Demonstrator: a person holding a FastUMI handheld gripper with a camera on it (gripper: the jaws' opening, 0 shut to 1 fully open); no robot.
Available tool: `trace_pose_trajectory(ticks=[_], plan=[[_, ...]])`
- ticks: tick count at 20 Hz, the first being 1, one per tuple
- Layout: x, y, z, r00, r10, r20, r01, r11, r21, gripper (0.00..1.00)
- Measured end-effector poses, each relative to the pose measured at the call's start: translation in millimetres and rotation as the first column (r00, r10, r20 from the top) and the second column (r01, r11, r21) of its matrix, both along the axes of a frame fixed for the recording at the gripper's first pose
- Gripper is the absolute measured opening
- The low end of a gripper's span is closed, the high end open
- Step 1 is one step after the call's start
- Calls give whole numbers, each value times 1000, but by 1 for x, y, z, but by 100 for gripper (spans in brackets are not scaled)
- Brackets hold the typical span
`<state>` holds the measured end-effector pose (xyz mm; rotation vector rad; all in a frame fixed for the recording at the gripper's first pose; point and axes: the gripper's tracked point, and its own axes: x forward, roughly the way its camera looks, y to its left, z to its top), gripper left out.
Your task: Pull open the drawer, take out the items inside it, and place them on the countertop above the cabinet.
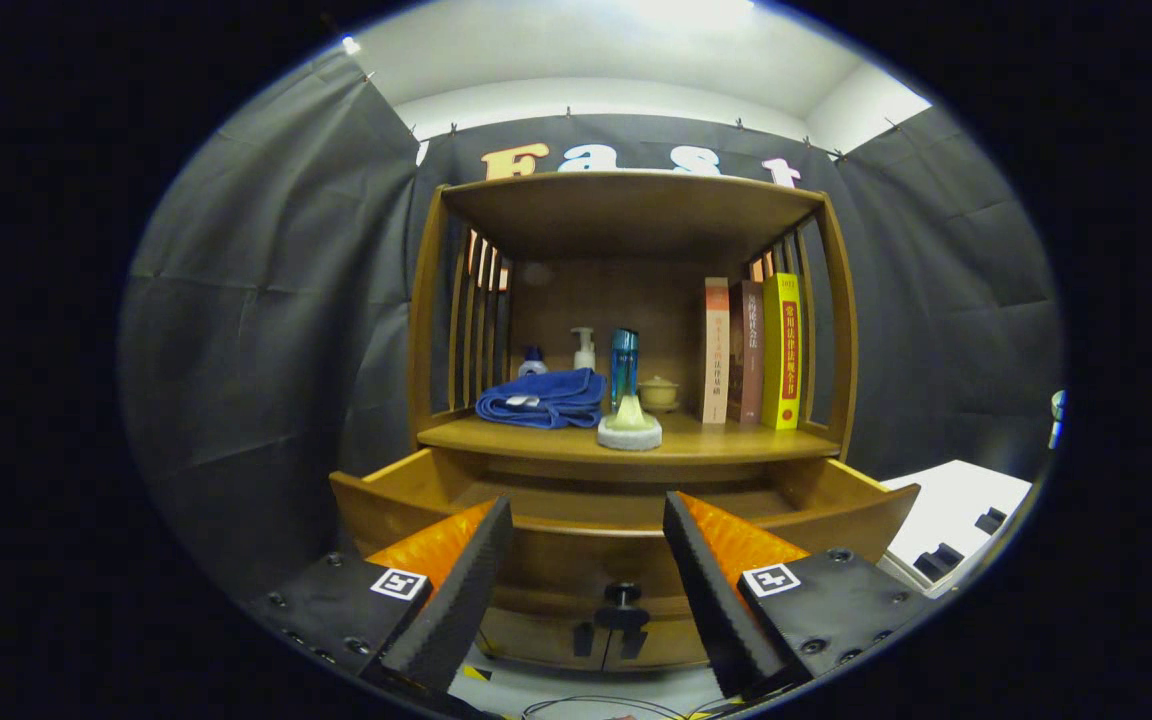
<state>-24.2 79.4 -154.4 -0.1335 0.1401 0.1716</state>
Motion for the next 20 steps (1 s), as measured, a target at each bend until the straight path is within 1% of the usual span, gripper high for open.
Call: trace_pose_trajectory(ticks=[4,7,12,20], plan=[[-3,-24,-17,999,-52,-18,52,998,45,99],[-4,-36,-30,997,-75,-31,77,996,46,98],[-6,-31,-56,996,-59,-66,63,997,48,98],[26,-36,-75,996,-63,-66,62,998,-19,98]])
